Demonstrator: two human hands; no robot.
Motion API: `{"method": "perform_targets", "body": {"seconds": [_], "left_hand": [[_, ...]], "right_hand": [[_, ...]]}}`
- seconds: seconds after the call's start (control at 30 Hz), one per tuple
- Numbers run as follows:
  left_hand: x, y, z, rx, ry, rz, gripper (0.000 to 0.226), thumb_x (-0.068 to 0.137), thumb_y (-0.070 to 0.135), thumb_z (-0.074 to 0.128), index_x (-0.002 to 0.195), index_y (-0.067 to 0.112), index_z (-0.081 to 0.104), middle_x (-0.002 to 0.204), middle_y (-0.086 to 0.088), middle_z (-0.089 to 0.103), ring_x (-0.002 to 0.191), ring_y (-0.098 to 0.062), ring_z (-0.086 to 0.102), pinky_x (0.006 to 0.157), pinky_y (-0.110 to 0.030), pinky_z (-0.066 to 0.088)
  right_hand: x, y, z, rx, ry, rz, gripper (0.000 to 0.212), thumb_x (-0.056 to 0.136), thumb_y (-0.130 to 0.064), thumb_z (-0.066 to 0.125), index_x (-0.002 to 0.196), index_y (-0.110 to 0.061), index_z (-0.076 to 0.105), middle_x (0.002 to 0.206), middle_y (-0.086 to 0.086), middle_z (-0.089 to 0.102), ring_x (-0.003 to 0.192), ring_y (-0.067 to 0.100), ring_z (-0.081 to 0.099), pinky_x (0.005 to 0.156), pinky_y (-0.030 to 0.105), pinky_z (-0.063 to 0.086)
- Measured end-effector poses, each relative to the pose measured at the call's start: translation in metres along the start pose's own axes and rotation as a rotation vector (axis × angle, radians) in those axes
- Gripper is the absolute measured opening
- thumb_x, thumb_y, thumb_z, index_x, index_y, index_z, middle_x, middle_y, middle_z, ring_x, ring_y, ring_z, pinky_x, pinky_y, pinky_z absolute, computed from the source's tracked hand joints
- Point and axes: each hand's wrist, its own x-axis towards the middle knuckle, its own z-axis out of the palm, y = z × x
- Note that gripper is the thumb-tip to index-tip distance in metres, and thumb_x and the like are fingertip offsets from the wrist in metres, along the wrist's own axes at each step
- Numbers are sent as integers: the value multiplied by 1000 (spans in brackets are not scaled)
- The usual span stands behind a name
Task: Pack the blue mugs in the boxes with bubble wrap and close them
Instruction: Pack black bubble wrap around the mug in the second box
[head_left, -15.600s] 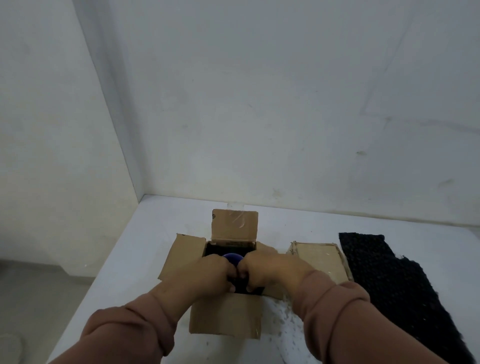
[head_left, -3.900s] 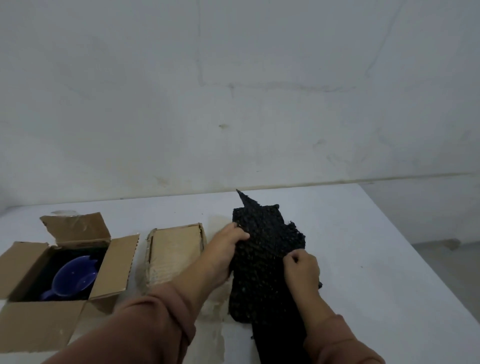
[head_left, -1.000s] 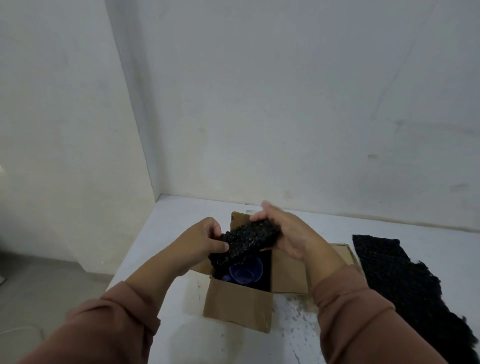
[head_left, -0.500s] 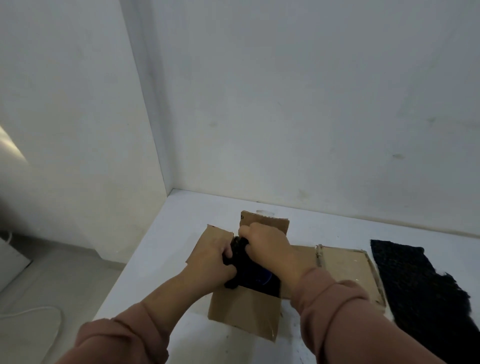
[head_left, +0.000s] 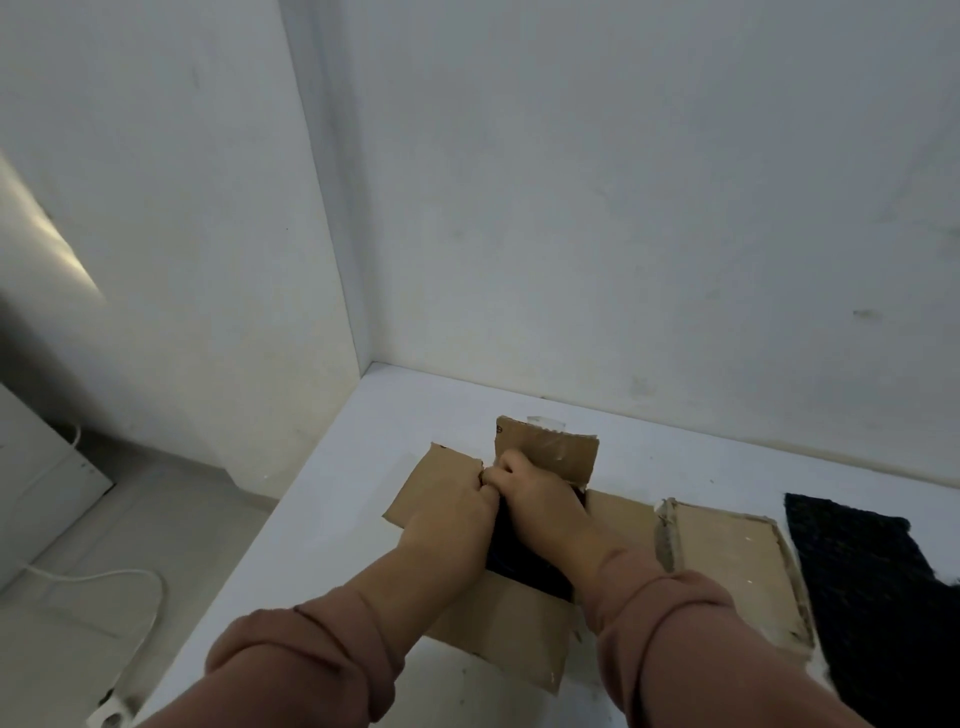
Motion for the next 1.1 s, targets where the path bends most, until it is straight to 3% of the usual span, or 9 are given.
{"method": "perform_targets", "body": {"seconds": [0.13, 0.23, 0.33, 0.47, 0.67, 0.8, 0.93, 1.1], "left_hand": [[0, 10, 1, 183, -55, -16, 31, 94, 6, 43, 123, 7, 52, 123, -9, 57, 104, -21, 58, 82, -29, 48], [-1, 13, -6, 335, -155, 17, 23, 94, 8, 42, 107, 8, 62, 110, -9, 64, 98, -23, 60, 76, -31, 45], [-2, 8, -14, 425, -186, 49, 24, 94, 13, 42, 103, 15, 64, 106, -4, 65, 103, -24, 52, 83, -32, 37], [4, -3, -20, 409, -206, 15, 25, 92, 19, 46, 112, 24, 62, 108, 1, 64, 108, -22, 49, 94, -37, 31], [11, 2, -21, 390, -230, 100, 21, 89, 26, 53, 106, 19, 62, 99, 1, 66, 102, -21, 55, 100, -42, 25], [11, 0, -25, 386, -281, 118, 23, 91, 15, 50, 109, 19, 64, 96, -1, 64, 103, -23, 56, 107, -46, 23], [11, -11, -33, 351, -324, 234, 36, 92, 15, 49, 119, 37, 60, 108, 3, 64, 110, -21, 47, 103, -44, 20], [18, -19, -28, 363, -288, 341, 25, 87, 31, 60, 111, 35, 66, 106, 8, 66, 110, -18, 46, 96, -42, 23]], "right_hand": [[-5, 5, 0, 61, 7, -60, 25, 83, -9, 51, 106, -12, 61, 105, 9, 53, 81, 30, 57, 67, 36, 51], [-7, 9, 2, 23, -24, -56, 22, 90, -15, 50, 106, -11, 65, 107, 10, 55, 85, 30, 58, 69, 33, 48], [-5, 10, 5, -23, -69, -46, 29, 94, -18, 47, 115, -12, 65, 112, 11, 56, 92, 30, 59, 76, 36, 49], [1, 8, 8, -17, -114, -16, 30, 93, -17, 46, 114, -13, 67, 114, 11, 56, 97, 28, 56, 83, 35, 47], [3, 11, 6, 104, -194, 35, 30, 87, -10, 52, 113, -10, 67, 125, 8, 56, 112, 24, 52, 95, 29, 40], [5, 11, 10, 128, -202, 60, 30, 87, -7, 51, 110, -9, 69, 124, 11, 56, 113, 26, 52, 96, 29, 40], [8, 11, 13, 116, -215, 69, 29, 90, -13, 51, 113, -12, 68, 124, 10, 57, 113, 25, 53, 96, 32, 42], [10, 9, 14, 81, -218, 109, 29, 91, -14, 49, 111, -9, 68, 121, 13, 58, 109, 28, 54, 92, 31, 43]]}}
